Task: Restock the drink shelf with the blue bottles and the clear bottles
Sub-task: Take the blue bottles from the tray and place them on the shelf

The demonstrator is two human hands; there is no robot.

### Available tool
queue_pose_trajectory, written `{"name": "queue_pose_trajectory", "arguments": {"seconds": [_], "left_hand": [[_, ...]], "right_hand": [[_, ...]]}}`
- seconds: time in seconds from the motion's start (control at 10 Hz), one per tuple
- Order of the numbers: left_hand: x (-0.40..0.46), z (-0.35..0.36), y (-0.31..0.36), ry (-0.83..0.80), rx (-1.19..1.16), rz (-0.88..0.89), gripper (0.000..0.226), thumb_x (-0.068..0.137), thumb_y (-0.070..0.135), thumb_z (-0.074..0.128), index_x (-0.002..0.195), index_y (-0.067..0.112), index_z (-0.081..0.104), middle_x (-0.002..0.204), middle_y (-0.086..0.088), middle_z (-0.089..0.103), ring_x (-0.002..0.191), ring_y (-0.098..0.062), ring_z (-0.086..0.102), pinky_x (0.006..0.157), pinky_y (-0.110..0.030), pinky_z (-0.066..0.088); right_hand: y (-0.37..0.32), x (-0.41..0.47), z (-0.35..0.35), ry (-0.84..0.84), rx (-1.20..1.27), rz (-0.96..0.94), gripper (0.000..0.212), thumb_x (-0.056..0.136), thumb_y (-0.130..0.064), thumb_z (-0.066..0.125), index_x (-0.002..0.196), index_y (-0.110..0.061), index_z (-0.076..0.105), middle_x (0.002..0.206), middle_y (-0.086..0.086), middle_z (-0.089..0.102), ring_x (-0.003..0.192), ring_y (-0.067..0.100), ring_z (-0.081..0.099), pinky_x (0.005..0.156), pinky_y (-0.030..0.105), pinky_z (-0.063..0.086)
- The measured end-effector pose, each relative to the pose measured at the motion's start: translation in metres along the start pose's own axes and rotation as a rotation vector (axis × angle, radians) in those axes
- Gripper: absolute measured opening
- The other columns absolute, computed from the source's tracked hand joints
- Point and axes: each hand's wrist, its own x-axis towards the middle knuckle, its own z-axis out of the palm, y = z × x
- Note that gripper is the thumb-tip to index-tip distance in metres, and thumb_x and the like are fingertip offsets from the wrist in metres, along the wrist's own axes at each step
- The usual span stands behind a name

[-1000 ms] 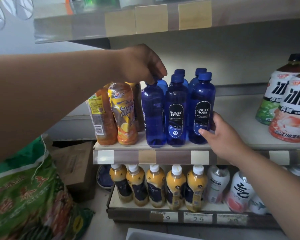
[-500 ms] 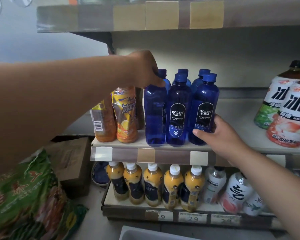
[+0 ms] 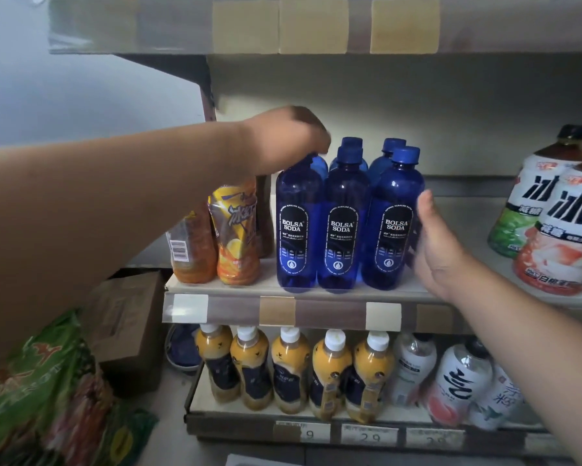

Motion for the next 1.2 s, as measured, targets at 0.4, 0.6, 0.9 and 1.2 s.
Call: {"name": "queue_pose_trajectory", "arguments": {"seconds": [0.4,0.6,0.9,1.2], "left_hand": [[0.021,0.036,0.007,0.170,-0.183,-0.327,0.035,0.100,0.030,0.047,0.127,0.011,0.058,0.125,-0.009,0.060,0.112,-0.029,0.060,0.095,-0.033,0.049],[0.022,0.048,0.006,0.389,-0.061,-0.316,0.033,0.096,0.019,0.045,0.120,0.007,0.064,0.123,-0.013,0.066,0.115,-0.031,0.063,0.078,-0.031,0.044],[0.023,0.061,0.002,0.466,-0.147,-0.287,0.040,0.102,0.041,0.037,0.103,0.009,0.061,0.087,-0.007,0.059,0.084,-0.029,0.057,0.071,-0.031,0.042],[-0.065,0.095,-0.001,0.590,-0.393,0.128,0.043,0.104,0.019,0.034,0.145,0.018,0.046,0.160,-0.001,0.031,0.149,-0.010,0.022,0.118,-0.017,0.016]], "right_hand": [[0.016,0.013,0.011,-0.003,0.132,0.037,0.067,0.091,-0.070,0.028,0.134,-0.029,0.060,0.126,0.002,0.072,0.120,0.024,0.066,0.107,0.053,0.046],[0.020,0.013,0.016,0.003,0.131,0.031,0.058,0.099,-0.065,0.024,0.125,-0.032,0.064,0.124,0.001,0.073,0.120,0.023,0.066,0.108,0.054,0.045],[0.006,0.001,0.015,-0.002,0.038,0.083,0.056,0.100,-0.063,0.022,0.116,-0.033,0.067,0.117,-0.004,0.075,0.115,0.017,0.066,0.096,0.040,0.051],[-0.012,-0.055,0.032,0.195,-0.663,-0.406,0.090,0.084,-0.066,0.024,0.159,-0.016,0.019,0.167,0.003,0.018,0.154,0.014,0.014,0.125,0.038,0.015]]}}
